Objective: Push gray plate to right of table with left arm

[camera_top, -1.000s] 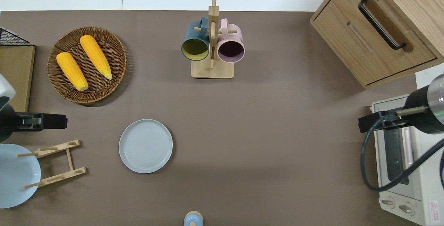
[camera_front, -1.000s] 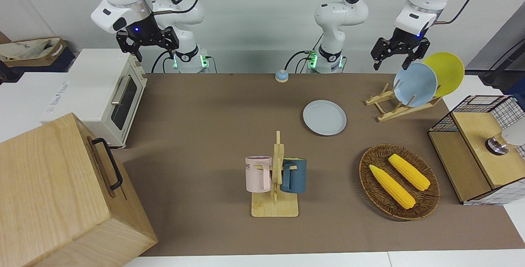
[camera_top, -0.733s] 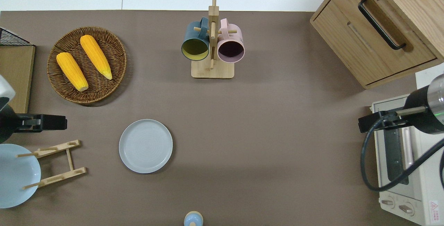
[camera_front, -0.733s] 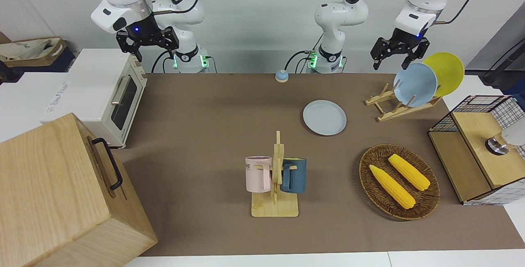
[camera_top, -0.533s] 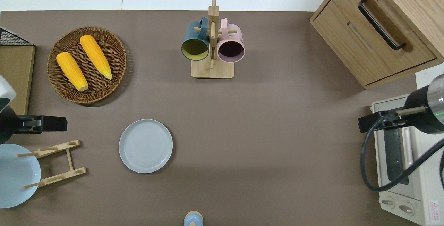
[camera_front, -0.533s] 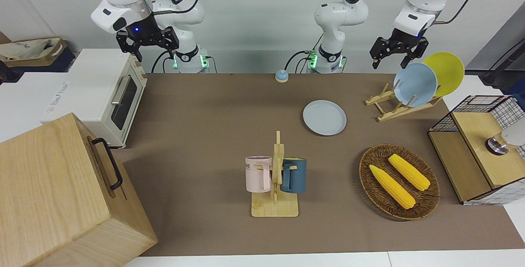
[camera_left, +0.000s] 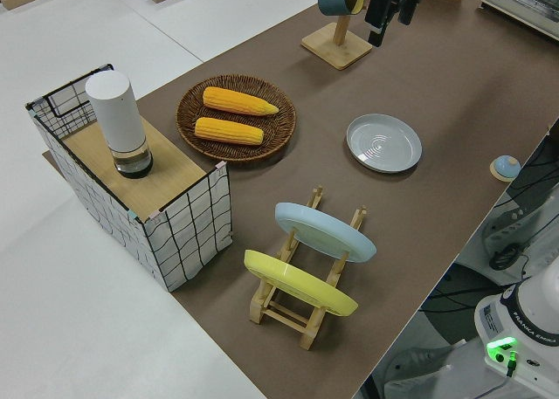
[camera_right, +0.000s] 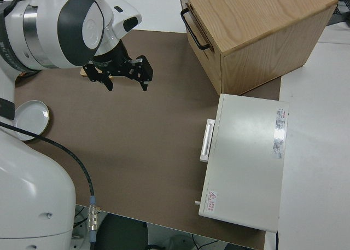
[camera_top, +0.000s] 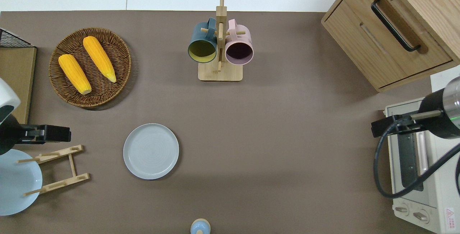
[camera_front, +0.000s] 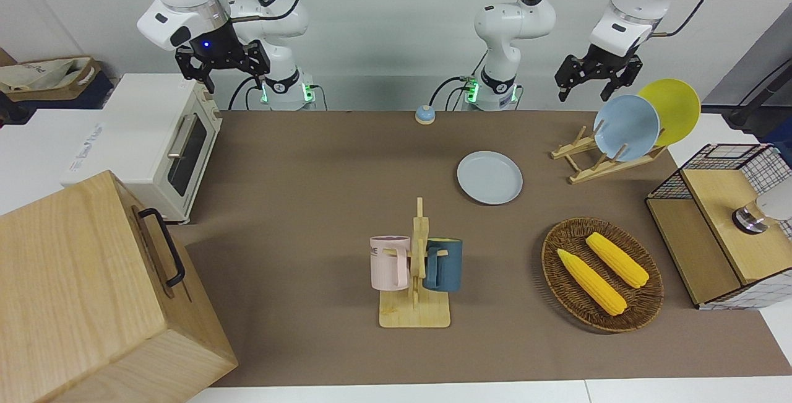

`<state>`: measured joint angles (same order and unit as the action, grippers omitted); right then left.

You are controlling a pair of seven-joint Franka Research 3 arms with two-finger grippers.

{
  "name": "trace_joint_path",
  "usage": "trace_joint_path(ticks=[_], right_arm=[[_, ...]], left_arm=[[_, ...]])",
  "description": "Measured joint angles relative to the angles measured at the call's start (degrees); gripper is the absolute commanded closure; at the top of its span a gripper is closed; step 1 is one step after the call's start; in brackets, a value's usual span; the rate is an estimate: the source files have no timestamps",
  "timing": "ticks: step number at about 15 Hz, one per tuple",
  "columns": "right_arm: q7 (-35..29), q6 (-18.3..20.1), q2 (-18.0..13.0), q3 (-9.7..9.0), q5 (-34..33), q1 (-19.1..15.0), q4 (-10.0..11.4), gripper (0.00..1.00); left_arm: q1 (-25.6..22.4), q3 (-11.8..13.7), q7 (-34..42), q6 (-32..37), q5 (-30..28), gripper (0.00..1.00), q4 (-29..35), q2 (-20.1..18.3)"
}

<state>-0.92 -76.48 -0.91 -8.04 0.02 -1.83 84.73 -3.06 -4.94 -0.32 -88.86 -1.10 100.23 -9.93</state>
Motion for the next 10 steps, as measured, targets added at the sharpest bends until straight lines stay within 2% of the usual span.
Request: trace_joint_path(ticks=[5, 10], right_arm=[[0.0, 0.0, 0.0, 0.0, 0.0, 0.0, 0.0, 0.017], [0.0, 0.0, 0.0, 0.0, 0.0, 0.0, 0.0, 0.017]], left_arm=[[0.74, -0.37, -0.51, -0.04, -0.63, 0.0, 4.31, -1.3], [1.16, -0.96, -0.86, -5.19, -1.77, 0.0, 10.38, -2.61]])
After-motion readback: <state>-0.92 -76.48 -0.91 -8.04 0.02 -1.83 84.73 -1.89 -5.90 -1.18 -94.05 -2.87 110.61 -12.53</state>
